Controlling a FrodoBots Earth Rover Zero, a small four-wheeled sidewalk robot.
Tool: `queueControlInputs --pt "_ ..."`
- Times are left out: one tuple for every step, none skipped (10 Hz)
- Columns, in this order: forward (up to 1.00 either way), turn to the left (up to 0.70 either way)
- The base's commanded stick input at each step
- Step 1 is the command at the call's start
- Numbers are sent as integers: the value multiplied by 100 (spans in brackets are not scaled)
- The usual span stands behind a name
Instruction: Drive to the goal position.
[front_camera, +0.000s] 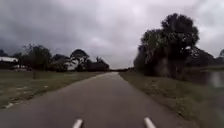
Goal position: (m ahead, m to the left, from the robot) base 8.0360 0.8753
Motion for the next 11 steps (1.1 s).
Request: queueControlInputs --pt "84 3" --pt "84 3" --pt "84 3" --pt "84 3" --pt "84 3" --pt "84 3" --pt "84 3" --pt "84 3" --pt "84 3" --pt "84 3" --pt "84 3"
